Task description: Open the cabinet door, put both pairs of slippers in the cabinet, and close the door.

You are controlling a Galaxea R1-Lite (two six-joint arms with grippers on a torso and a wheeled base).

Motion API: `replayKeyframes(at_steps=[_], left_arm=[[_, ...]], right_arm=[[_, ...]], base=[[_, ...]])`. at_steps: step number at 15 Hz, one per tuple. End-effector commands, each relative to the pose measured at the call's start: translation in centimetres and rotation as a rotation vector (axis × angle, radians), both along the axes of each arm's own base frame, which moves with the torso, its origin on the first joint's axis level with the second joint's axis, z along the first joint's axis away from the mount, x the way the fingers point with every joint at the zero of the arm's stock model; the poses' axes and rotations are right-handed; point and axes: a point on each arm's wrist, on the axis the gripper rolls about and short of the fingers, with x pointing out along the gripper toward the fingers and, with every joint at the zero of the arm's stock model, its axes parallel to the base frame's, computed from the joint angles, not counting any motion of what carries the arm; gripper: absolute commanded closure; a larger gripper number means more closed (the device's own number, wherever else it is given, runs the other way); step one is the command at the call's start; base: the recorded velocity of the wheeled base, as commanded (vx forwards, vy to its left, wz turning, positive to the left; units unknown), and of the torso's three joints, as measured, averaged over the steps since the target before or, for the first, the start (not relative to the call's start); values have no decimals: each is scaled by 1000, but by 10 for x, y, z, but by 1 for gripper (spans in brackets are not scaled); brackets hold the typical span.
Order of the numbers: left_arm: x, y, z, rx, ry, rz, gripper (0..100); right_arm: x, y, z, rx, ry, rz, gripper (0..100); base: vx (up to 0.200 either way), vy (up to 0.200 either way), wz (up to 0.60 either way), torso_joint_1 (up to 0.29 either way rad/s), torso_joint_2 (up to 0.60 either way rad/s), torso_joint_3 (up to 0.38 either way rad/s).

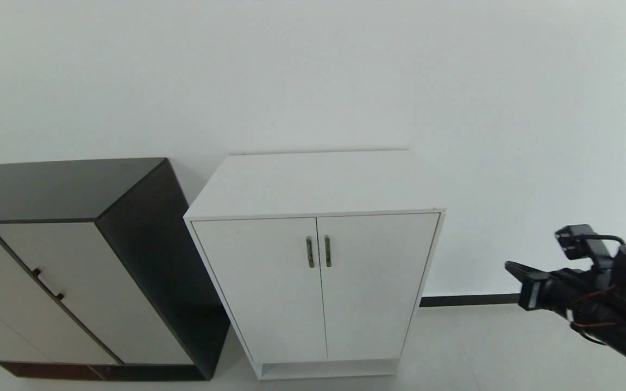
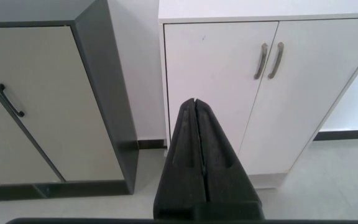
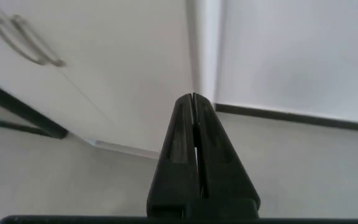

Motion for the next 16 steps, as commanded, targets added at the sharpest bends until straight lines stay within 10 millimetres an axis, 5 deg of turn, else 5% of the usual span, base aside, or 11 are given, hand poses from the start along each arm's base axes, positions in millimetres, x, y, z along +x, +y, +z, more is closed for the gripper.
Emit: replayKeyframes(at_steps=[1, 4, 10, 16], left_arm=[[0, 0, 0, 0, -1, 1, 100], [0, 0, 0, -1, -1, 1, 100], [0, 0, 0, -4, -1, 1, 100], [0, 0, 0, -7, -1, 2, 100]], right_arm=[[-70, -39, 15, -45, -63, -160, 100], [-103, -54, 21, -58, -54, -263, 100], [-179, -44, 13, -40, 29, -220, 100], [-217, -38, -9, -34, 84, -179, 100]], base=[[0, 0, 0, 0, 0, 0], [0, 0, 0, 0, 0, 0], [0, 0, 0, 0, 0, 0], [0, 0, 0, 0, 0, 0]])
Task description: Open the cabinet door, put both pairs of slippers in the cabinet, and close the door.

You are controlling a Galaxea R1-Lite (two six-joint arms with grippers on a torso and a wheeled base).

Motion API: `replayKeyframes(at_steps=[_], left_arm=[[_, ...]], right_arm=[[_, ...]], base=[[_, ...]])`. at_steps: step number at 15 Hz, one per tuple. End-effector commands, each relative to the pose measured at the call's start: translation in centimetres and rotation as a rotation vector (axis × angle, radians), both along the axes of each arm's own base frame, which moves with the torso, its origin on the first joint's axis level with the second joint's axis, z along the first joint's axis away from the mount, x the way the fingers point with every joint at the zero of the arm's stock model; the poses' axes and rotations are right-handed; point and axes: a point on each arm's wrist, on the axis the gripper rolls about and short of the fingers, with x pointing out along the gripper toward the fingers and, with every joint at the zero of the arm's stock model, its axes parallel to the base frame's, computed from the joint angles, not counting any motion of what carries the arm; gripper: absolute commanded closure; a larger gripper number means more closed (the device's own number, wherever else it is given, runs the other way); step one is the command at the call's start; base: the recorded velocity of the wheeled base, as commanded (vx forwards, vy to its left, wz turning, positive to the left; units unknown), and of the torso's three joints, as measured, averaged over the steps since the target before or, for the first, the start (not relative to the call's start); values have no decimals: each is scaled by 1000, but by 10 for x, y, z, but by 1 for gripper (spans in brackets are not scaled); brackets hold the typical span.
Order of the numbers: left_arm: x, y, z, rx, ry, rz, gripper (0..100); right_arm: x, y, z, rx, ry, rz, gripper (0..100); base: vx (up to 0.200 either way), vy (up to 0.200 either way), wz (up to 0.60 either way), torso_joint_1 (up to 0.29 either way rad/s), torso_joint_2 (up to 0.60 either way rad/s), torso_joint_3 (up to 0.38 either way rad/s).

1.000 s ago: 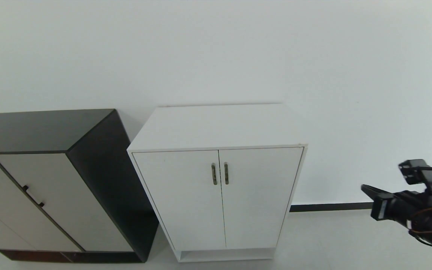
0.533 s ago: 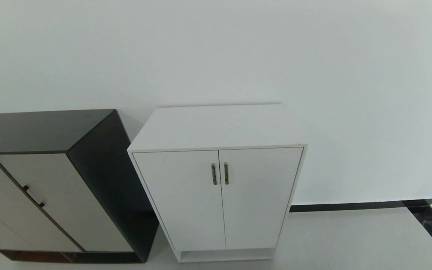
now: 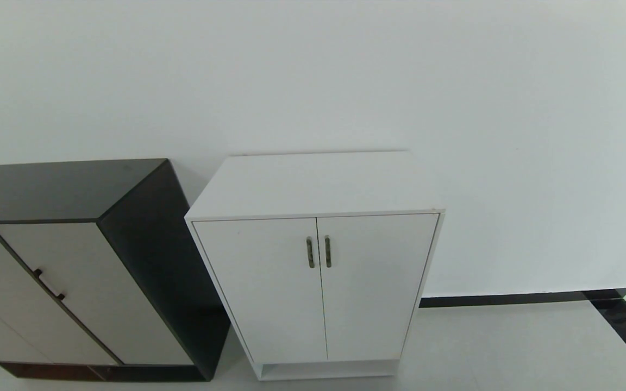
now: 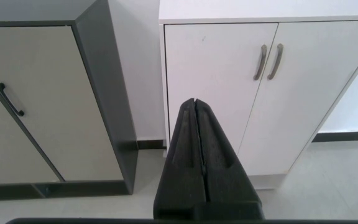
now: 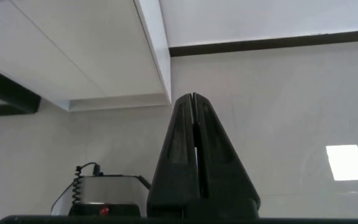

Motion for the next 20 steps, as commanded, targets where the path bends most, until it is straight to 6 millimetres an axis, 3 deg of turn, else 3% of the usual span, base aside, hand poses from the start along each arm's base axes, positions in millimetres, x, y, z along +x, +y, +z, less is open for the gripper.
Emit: replayKeyframes(at_steps=[1, 5, 10, 15, 20], left_arm=[[0, 0, 0, 0, -1, 0, 100], [0, 0, 0, 0, -1, 0, 100], [0, 0, 0, 0, -1, 0, 100], [0, 0, 0, 0, -1, 0, 100], [0, 0, 0, 0, -1, 0, 100]], right_arm=[[-21, 3, -5, -13, -85, 26, 100], [-37, 4, -11, -35, -152, 59, 100], [-45, 3, -15, -145, -232, -64, 100], [-51, 2, -16, -110, -308, 65, 100], [-53, 1, -17, -92, -333, 61, 100]], base=[[0, 0, 0, 0, 0, 0], [0, 0, 0, 0, 0, 0], [0, 0, 0, 0, 0, 0], [0, 0, 0, 0, 0, 0], [0, 0, 0, 0, 0, 0]])
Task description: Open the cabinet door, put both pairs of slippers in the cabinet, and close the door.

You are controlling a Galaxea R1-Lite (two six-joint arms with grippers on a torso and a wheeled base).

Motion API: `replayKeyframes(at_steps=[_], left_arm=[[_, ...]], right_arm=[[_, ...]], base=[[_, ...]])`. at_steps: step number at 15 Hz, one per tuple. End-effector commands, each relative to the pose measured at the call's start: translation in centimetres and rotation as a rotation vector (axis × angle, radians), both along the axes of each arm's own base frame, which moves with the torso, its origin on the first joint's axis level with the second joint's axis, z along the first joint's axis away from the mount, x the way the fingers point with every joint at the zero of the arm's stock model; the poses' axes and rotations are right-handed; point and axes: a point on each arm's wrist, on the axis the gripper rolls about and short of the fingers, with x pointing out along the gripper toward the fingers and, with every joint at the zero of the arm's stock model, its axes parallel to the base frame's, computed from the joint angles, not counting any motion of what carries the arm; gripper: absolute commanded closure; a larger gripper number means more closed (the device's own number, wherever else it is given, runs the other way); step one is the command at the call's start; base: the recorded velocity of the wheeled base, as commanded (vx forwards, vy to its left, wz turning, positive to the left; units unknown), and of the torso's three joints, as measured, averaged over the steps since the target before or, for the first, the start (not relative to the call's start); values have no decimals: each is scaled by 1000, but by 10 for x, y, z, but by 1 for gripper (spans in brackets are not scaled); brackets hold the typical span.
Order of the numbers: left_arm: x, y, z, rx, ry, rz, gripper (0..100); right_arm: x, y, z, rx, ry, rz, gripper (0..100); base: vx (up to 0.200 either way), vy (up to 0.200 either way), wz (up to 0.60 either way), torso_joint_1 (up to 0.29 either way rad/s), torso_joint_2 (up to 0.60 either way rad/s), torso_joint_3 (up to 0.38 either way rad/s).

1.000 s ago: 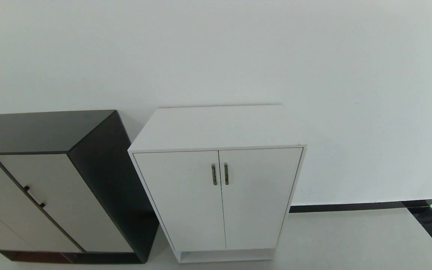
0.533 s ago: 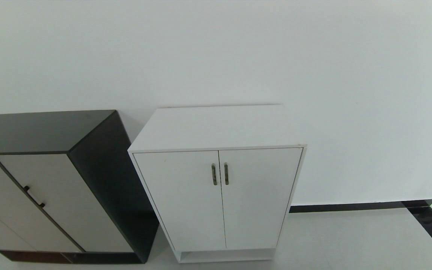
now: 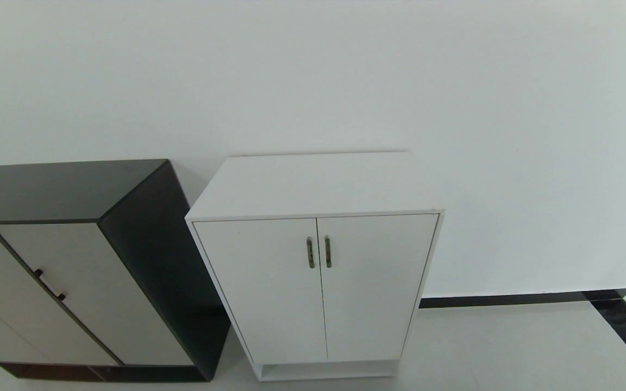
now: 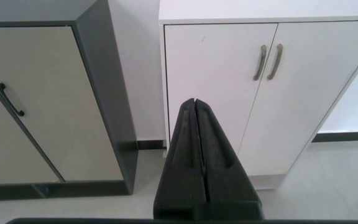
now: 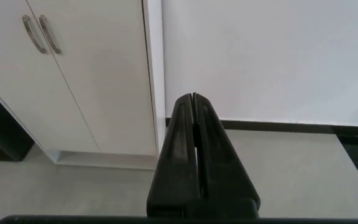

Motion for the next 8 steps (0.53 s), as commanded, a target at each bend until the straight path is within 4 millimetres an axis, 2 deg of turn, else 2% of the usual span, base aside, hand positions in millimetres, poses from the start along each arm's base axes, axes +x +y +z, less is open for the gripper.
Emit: replayKeyframes(at_steps=[1, 3, 8], left_arm=[[0, 0, 0, 0, -1, 1, 100], [0, 0, 0, 0, -1, 1, 100], [0, 0, 0, -3, -1, 1, 100]], right_arm=[[0, 0, 0, 1, -1, 4, 100], [-5, 0, -1, 2, -64, -25, 100], [-5, 0, -2, 23, -67, -31, 100]], base=[[0, 0, 0, 0, 0, 0], [0, 0, 0, 0, 0, 0], [0, 0, 0, 0, 0, 0]])
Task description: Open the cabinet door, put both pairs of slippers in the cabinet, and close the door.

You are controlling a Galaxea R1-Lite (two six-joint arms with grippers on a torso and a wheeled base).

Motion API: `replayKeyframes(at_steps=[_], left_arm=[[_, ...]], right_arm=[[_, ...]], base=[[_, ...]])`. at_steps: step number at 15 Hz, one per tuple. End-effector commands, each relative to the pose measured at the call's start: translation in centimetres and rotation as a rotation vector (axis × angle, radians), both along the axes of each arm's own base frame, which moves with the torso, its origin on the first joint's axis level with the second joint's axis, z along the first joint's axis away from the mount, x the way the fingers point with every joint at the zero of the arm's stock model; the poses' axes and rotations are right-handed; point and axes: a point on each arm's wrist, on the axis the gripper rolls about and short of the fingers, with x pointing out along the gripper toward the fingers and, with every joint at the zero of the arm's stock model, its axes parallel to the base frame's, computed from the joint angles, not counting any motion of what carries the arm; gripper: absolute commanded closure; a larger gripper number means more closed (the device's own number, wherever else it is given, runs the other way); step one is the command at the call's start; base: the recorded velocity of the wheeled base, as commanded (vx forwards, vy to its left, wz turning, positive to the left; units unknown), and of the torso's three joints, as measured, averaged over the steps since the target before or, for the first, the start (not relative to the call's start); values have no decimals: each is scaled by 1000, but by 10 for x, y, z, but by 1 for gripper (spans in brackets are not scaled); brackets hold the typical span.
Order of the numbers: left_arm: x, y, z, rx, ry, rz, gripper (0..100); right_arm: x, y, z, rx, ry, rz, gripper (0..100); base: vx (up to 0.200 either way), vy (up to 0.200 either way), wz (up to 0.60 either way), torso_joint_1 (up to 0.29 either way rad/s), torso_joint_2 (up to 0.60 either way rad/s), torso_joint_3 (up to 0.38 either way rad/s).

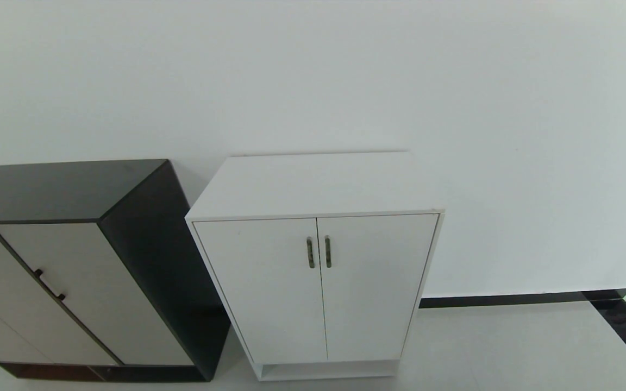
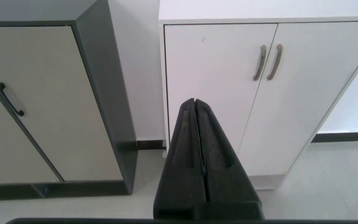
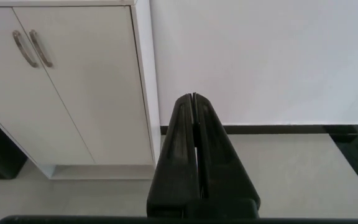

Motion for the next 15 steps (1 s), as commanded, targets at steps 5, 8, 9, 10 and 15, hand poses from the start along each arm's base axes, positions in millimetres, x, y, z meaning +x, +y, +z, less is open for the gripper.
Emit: replayKeyframes(at_steps=[5, 8, 9, 10, 15], left_arm=[[0, 0, 0, 0, -1, 1, 100], [0, 0, 0, 0, -1, 1, 100], [0, 0, 0, 0, -1, 1, 100], [0, 0, 0, 0, -1, 1, 100], [0, 0, 0, 0, -1, 1, 100]], right_arm=[[0, 0, 0, 17, -3, -1, 100], [0, 0, 0, 17, -3, -1, 100], [0, 0, 0, 17, -1, -1, 100], [0, 0, 0, 19, -1, -1, 100], [0, 0, 0, 17, -3, -1, 100]], base=[[0, 0, 0, 0, 0, 0], [0, 0, 0, 0, 0, 0], [0, 0, 0, 0, 0, 0], [0, 0, 0, 0, 0, 0], [0, 0, 0, 0, 0, 0]])
